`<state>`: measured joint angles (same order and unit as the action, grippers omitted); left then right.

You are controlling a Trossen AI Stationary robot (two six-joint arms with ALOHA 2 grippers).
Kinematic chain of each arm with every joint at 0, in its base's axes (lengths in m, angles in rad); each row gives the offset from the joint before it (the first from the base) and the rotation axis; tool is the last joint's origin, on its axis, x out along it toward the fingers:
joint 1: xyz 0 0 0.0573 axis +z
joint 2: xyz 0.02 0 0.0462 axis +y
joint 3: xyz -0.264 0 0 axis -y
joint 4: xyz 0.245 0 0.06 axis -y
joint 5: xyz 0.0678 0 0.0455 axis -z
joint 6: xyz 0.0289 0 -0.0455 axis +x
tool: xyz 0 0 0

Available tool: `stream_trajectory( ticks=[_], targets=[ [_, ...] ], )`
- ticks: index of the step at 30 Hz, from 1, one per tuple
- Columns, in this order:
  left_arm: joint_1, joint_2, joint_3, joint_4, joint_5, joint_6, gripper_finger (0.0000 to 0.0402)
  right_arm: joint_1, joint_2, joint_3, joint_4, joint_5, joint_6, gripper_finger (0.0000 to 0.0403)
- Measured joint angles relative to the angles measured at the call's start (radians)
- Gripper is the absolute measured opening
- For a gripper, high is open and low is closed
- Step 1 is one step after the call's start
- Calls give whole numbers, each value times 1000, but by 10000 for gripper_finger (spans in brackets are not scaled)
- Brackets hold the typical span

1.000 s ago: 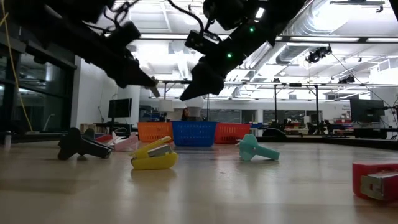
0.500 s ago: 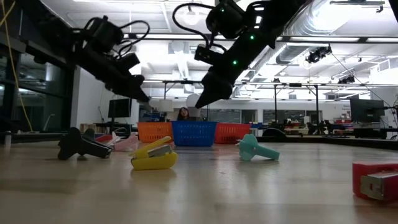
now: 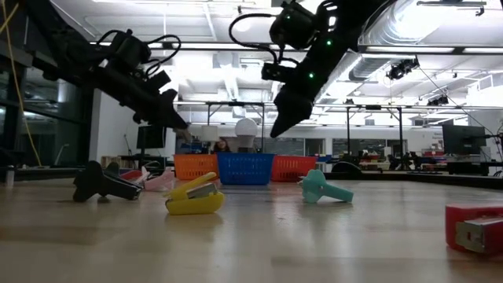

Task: Pick and place Stapler, Stapler remover, tape
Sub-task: Put the gray staple remover into the orange basket

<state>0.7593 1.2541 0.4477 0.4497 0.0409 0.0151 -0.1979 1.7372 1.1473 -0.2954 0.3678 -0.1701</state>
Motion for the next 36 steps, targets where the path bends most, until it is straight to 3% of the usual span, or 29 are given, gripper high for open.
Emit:
stream_trajectory(
  ticks=[8, 17, 26, 36],
  targets=[
    [0, 140, 99, -16, 33, 22, 90, 0, -6, 0, -90, -4, 12, 193],
    [0, 258, 262, -281, 20, 86, 115, -1, -6, 0, -195, -52, 14, 193],
    [1, 323, 307, -326, -17, 46, 119, -4, -6, 0, -215, -65, 14, 193],
    [0, 322, 306, -311, -6, 40, 209, -7, -6, 0, -231, -90, 13, 193]
  ],
)
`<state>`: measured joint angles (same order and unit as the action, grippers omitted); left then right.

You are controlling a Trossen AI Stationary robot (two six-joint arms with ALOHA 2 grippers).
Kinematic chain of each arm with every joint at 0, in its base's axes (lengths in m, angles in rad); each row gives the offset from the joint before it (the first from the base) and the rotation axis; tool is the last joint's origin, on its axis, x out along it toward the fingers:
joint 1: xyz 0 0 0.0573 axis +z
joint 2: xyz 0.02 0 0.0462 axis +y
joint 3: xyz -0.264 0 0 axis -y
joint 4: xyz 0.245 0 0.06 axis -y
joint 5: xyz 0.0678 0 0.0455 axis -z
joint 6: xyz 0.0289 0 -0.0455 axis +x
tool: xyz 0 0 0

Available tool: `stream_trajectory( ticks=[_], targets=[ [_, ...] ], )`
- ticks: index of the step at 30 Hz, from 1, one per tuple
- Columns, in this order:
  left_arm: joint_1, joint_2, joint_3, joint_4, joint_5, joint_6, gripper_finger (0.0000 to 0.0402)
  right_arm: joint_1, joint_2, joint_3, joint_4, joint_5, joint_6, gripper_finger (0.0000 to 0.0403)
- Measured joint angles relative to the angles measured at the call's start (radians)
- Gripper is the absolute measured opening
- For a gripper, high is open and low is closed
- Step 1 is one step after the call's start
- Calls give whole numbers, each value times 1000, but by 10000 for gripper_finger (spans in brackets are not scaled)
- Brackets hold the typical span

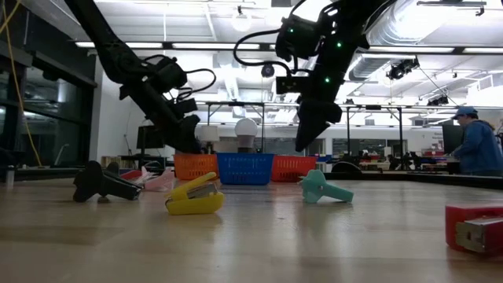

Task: Pick and place Stapler, Stapler remover, tape
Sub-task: Put the gray staple remover into the orange basket, then put the light blue staple remover into the orange basket

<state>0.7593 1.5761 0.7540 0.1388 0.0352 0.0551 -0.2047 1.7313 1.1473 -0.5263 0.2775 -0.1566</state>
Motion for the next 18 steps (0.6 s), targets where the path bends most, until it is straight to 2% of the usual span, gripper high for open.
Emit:
stream_trajectory(
  ticks=[5, 18],
  targets=[
    [0, -24, 0, 3, 0, 0, 237, 0, 0, 0, -8, 0, 0, 193],
    [0, -138, 0, -65, 16, 17, 241, 0, 0, 0, -53, 0, 0, 193]
  ],
)
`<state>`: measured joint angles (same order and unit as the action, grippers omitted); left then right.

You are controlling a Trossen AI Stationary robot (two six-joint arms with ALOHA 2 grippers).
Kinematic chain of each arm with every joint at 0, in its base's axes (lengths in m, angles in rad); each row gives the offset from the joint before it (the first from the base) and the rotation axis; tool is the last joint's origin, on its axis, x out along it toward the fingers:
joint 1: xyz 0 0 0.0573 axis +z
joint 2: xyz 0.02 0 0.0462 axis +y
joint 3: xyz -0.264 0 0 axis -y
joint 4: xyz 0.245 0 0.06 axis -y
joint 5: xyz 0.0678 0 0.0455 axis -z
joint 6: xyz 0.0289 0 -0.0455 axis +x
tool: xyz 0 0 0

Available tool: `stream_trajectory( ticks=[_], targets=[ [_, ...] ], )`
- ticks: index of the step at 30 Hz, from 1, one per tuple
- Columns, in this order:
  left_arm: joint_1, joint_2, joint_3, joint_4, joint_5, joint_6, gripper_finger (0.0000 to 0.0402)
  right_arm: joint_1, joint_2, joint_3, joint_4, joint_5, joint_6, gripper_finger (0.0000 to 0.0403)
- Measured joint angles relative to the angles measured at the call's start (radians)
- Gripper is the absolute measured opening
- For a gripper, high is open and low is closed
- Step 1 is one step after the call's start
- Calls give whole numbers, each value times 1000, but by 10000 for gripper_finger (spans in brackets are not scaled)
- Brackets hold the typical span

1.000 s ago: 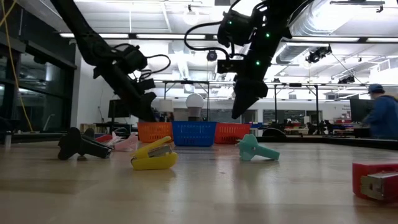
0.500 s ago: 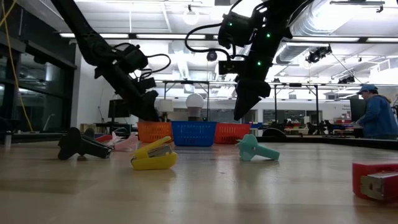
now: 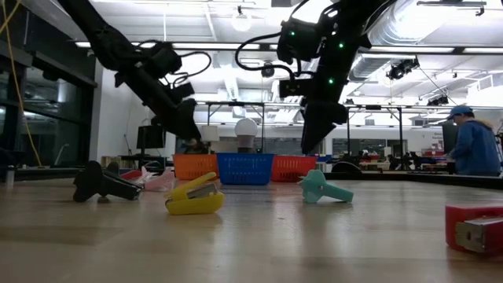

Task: Pick and place Stapler, Stapler remover, tape
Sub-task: Put the light blue staple remover into the orange basket

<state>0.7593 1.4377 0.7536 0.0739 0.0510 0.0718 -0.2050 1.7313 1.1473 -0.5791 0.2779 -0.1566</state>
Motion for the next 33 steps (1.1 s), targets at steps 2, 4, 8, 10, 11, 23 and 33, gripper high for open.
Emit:
stream_trajectory(
  ticks=[2, 4, 8, 10, 11, 23, 33],
  targets=[
    [0, -38, 0, -40, 25, 0, 241, 0, 0, 0, -4, 0, 0, 193],
    [0, -79, 0, -81, 50, 0, 241, 0, 0, 0, -6, 0, 0, 193],
    [0, -154, 0, -187, 105, -6, 241, 0, 0, 0, -27, -3, -4, 193],
    [0, -187, 0, -248, 128, -19, 241, 0, 0, 0, -47, -5, -3, 193],
    [-1, -202, 0, -279, 129, -24, 241, 0, 0, 0, -56, -9, -3, 193],
    [-197, -285, -1, -443, 20, -72, 241, -2, -54, -126, -48, -213, 26, 193],
    [-372, -297, -1, -451, -90, -149, 241, 132, -317, -447, 284, -254, 195, 193]
  ],
)
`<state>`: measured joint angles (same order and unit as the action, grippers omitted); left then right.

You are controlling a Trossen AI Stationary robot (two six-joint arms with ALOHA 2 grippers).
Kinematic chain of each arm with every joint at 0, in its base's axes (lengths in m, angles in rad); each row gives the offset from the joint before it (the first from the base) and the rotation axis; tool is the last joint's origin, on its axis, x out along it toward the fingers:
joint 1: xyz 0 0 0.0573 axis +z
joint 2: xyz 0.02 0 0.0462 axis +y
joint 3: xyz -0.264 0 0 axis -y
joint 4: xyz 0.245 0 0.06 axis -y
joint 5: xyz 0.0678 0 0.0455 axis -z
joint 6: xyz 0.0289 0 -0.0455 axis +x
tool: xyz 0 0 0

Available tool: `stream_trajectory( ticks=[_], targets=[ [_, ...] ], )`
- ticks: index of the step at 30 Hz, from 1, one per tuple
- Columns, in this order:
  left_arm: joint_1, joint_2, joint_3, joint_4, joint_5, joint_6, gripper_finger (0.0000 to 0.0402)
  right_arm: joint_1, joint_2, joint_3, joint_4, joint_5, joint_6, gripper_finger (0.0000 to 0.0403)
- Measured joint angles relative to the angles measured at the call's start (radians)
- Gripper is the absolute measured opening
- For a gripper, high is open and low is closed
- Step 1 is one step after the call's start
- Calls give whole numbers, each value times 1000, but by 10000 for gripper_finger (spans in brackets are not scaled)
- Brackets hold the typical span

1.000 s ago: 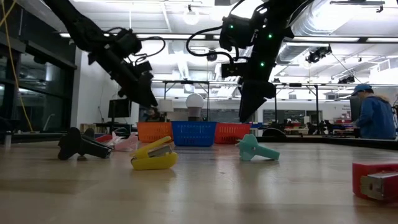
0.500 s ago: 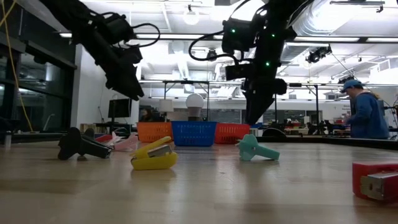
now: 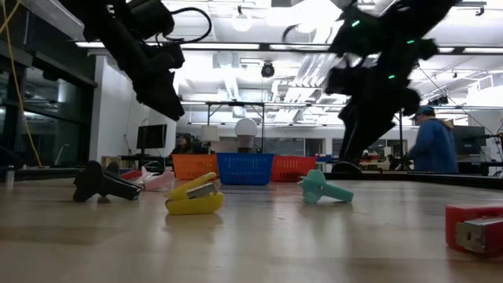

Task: Pick and place Stapler, Stapler remover, tape
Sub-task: Put the light blue staple remover into the orange basket

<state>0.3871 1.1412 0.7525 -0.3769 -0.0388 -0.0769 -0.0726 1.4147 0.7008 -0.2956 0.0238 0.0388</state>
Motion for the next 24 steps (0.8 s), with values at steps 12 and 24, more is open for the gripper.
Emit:
stream_trajectory(
  ticks=[12, 24],
  targets=[
    [-171, 0, 0, 20, -115, -87, 241, 304, 27, -176, 403, 129, 185, 193],
    [-220, 0, 0, 21, -130, -131, 241, 446, 243, -160, 615, 195, 302, 193]
  ],
)
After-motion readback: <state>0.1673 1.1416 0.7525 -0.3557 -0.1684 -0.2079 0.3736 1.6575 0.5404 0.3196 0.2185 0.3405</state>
